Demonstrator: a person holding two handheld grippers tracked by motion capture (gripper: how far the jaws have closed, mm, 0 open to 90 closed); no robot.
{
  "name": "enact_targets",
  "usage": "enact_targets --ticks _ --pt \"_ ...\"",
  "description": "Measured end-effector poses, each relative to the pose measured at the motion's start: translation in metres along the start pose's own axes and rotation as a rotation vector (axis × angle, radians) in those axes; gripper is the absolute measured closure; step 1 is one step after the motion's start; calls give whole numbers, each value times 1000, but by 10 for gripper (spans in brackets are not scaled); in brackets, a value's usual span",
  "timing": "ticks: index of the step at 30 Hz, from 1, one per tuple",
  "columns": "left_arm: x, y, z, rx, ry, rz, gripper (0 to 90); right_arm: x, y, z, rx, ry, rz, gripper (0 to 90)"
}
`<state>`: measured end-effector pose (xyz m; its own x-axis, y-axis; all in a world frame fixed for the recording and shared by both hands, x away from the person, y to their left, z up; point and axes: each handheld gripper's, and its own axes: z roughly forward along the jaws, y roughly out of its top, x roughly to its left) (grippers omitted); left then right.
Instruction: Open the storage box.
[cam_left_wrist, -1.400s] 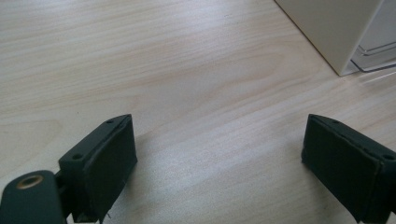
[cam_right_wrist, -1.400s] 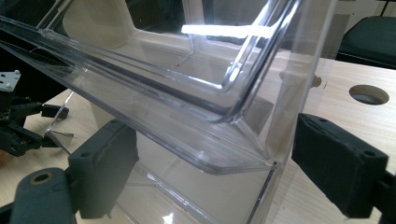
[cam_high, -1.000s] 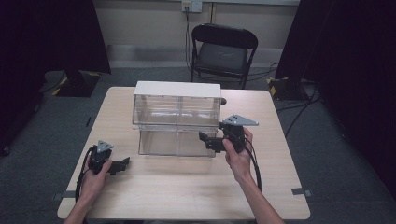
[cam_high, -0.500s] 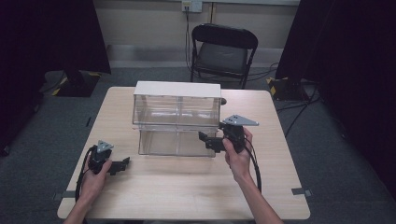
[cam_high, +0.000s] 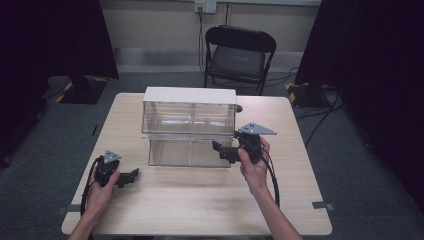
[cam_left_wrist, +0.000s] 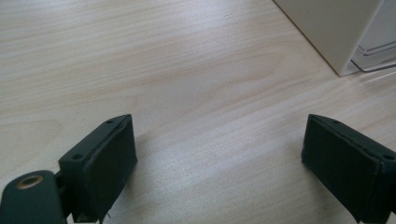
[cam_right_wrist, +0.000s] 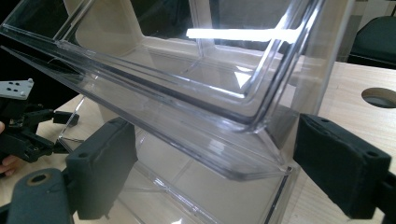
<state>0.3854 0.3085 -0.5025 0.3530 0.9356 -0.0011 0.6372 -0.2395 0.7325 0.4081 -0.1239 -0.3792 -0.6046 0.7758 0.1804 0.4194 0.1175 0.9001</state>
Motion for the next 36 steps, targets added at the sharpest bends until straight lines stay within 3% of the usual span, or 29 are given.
enact_targets --ticks 36 --pt "0 0 0 0 0 0 95 -1 -1 1 -5 7 11 126"
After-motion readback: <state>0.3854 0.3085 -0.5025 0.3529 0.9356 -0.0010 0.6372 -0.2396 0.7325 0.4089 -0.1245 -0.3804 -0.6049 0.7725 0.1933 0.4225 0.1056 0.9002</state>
